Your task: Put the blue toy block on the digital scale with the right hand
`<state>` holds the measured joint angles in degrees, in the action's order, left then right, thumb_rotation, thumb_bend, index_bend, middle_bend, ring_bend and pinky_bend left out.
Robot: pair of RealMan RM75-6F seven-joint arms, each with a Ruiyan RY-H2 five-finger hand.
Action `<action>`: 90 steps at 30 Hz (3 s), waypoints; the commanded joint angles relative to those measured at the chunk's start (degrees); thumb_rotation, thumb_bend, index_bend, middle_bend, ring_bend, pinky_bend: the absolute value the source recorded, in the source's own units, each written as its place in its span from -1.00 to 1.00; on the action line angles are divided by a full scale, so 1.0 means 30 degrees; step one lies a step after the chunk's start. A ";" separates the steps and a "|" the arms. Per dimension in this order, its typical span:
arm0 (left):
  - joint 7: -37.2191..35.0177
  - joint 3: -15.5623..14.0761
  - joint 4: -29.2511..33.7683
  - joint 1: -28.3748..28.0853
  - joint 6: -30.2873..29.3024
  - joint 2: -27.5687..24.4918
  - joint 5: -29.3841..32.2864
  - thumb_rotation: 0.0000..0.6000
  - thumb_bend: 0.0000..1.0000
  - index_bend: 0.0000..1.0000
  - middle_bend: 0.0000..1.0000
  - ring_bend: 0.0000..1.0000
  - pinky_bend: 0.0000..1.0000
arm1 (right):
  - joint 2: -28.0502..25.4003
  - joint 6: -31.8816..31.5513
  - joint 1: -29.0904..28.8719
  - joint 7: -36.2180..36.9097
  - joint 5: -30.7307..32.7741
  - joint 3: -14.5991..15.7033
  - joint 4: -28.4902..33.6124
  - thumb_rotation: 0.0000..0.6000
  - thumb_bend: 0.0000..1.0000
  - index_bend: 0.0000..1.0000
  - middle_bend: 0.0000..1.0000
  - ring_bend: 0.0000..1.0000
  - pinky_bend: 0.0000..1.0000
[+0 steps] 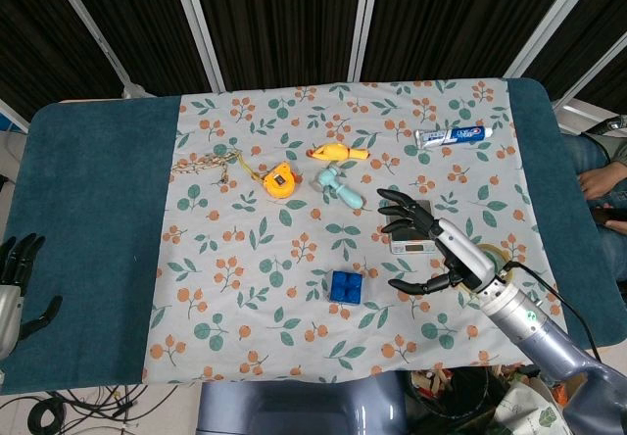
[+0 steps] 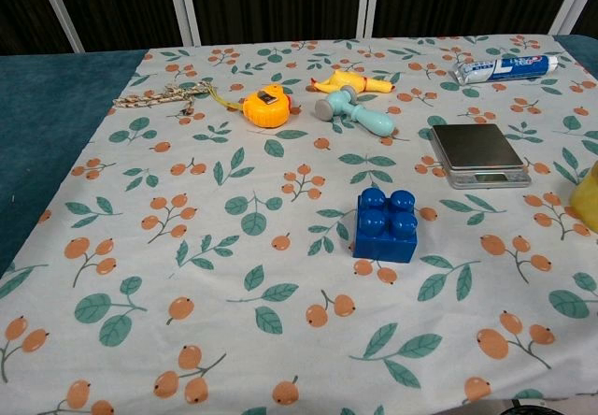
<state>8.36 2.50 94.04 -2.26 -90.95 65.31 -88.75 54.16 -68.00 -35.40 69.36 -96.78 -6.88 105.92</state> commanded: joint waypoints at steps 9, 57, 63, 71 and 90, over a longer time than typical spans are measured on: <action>-0.0103 0.0022 -0.0029 -0.0065 0.0137 0.0013 0.0056 1.00 -0.45 -0.91 -0.88 -1.00 -0.93 | -0.0160 -0.0108 -0.0147 -0.0313 -0.0108 0.0052 0.0422 1.00 -0.74 -1.00 -0.98 -0.77 -0.55; 0.0111 0.0027 0.0110 -0.0170 0.0421 0.0070 0.0283 1.00 -0.44 -0.92 -0.88 -0.98 -0.93 | 0.1660 0.3956 -0.0133 -2.6755 1.1072 0.1664 0.1185 1.00 0.37 -0.92 0.40 0.44 0.52; 0.0131 0.0076 0.0183 -0.0149 0.0409 0.0078 0.0411 1.00 -0.42 -0.92 -0.88 -0.98 -0.93 | 0.3117 0.3924 -0.0556 -3.0069 1.2461 0.2070 0.0310 1.00 0.42 -0.87 0.46 0.50 0.53; 0.0161 0.0077 0.0230 -0.0162 0.0429 0.0078 0.0419 1.00 -0.42 -0.93 -0.88 -0.98 -0.93 | 0.4581 0.4829 -0.1396 -3.1818 1.4748 0.1949 -0.0237 1.00 0.43 -0.83 0.47 0.52 0.55; -0.0003 0.0043 0.0248 -0.0144 0.0344 0.0040 0.0275 1.00 -0.41 -0.93 -0.88 -0.98 -0.93 | 0.6300 0.5556 -0.2650 -3.3462 1.8071 0.2090 -0.1595 1.00 0.43 -0.83 0.47 0.51 0.55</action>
<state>8.35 2.62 94.78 -2.69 -89.92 65.42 -87.93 72.99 -51.37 -43.28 -31.01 -42.70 -0.65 101.22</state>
